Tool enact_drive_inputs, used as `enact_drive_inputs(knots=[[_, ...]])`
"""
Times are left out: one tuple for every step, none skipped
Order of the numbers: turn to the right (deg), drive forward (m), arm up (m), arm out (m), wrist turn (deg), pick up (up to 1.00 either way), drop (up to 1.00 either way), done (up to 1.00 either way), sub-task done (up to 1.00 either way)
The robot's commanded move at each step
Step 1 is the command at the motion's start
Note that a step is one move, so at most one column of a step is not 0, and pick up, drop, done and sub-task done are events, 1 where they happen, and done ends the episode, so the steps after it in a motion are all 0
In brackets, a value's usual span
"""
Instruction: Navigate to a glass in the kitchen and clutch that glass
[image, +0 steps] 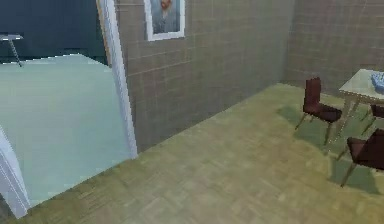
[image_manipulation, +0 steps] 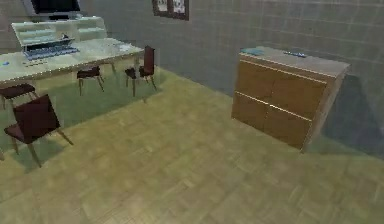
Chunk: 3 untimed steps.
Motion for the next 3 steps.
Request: enact_drive_inputs(knots=[[-30.0, 0.0, 0.0, 0.0, 0.0, 0.0, 0.0, 0.0, 0.0], [0.0, 1.0, 0.0, 0.0, 0.0, 0.0, 0.0, 0.0, 0.0], [-3.0, 0.0, 0.0, 0.0, 0.0, 0.0, 0.0, 0.0, 0.0]])
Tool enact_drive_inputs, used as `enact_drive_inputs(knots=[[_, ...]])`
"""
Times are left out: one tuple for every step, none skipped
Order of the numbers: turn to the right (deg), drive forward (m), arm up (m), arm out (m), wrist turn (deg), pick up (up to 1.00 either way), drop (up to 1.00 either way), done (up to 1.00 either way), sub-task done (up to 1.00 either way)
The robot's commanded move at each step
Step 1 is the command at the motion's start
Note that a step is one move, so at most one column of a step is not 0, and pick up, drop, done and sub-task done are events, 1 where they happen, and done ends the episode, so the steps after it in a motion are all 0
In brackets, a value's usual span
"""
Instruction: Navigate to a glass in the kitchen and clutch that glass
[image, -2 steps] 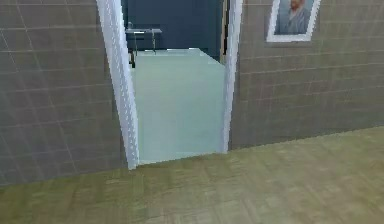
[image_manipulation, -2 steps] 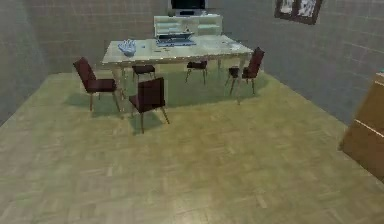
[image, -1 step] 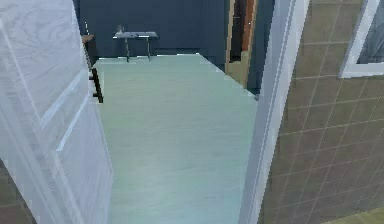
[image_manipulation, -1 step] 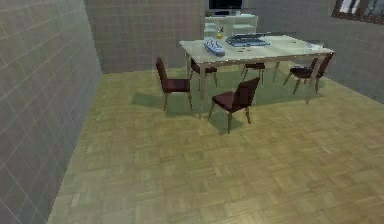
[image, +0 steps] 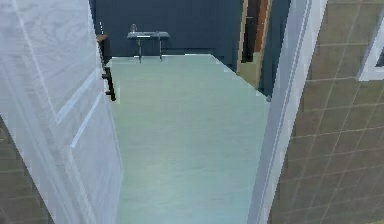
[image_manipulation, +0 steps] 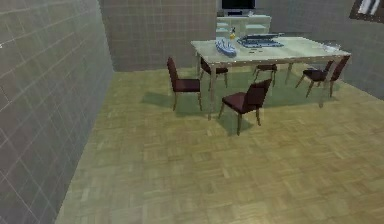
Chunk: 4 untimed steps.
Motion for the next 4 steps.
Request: enact_drive_inputs(knots=[[0.0, 0.95, 0.0, 0.0, 0.0, 0.0, 0.0, 0.0, 0.0], [15.0, 0.0, 0.0, 0.0, 0.0, 0.0, 0.0, 0.0, 0.0], [0.0, 1.0, 0.0, 0.0, 0.0, 0.0, 0.0, 0.0, 0.0], [0.0, 1.0, 0.0, 0.0, 0.0, 0.0, 0.0, 0.0, 0.0]])
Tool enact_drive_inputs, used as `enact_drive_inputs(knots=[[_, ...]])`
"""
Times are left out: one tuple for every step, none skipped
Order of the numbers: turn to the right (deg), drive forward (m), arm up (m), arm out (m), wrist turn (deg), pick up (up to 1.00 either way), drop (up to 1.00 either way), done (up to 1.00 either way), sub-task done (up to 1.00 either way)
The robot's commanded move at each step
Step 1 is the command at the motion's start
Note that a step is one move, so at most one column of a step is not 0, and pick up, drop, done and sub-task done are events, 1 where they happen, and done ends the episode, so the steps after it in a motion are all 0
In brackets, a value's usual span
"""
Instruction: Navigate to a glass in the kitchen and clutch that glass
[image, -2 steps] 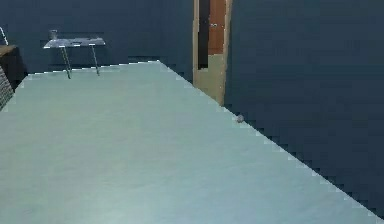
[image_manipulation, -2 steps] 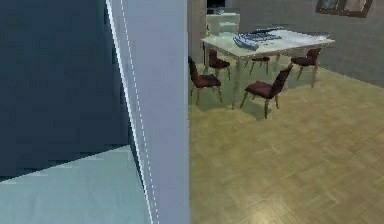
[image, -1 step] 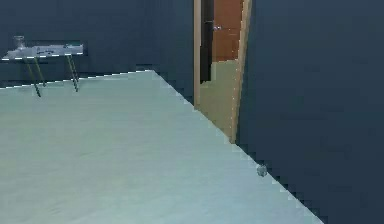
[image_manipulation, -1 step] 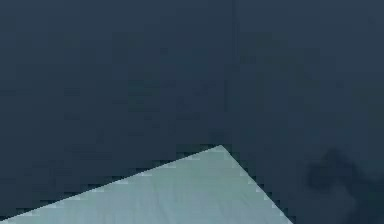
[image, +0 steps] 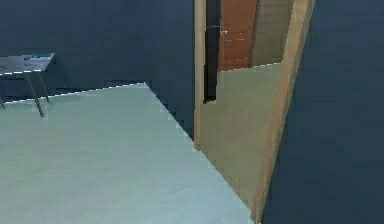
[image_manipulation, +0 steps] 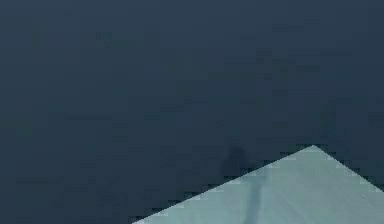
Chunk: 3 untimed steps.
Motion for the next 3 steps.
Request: enact_drive_inputs(knots=[[0.0, 1.0, 0.0, 0.0, 0.0, 0.0, 0.0, 0.0, 0.0], [3.0, 0.0, 0.0, 0.0, 0.0, 0.0, 0.0, 0.0, 0.0], [0.0, 0.35, 0.0, 0.0, 0.0, 0.0, 0.0, 0.0, 0.0]])
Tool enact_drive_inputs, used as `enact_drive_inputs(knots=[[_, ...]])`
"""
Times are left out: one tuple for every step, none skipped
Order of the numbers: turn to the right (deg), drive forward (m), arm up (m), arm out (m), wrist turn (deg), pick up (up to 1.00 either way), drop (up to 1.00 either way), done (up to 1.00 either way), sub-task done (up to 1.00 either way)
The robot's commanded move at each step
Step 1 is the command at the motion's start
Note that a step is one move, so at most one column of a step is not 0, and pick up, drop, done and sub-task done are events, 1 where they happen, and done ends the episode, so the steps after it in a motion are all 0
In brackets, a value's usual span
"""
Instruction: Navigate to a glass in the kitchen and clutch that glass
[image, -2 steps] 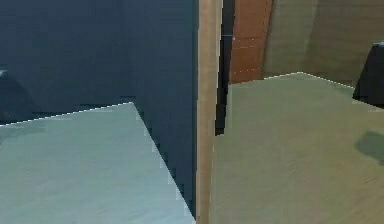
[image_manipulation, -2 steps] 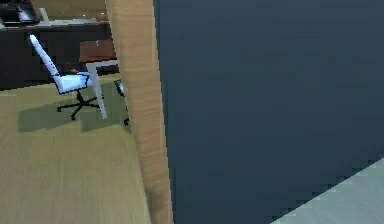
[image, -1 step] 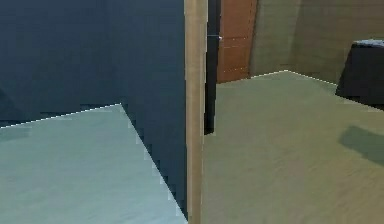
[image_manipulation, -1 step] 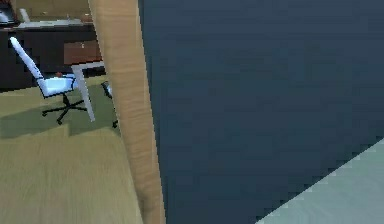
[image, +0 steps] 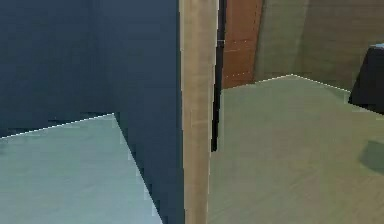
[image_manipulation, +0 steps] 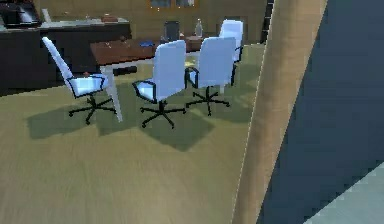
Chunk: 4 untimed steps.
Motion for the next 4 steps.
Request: enact_drive_inputs(knots=[[45.0, 0.0, 0.0, 0.0, 0.0, 0.0, 0.0, 0.0, 0.0], [0.0, 1.0, 0.0, 0.0, 0.0, 0.0, 0.0, 0.0, 0.0], [3.0, 0.0, 0.0, 0.0, 0.0, 0.0, 0.0, 0.0, 0.0], [-9.0, 0.0, 0.0, 0.0, 0.0, 0.0, 0.0, 0.0, 0.0]])
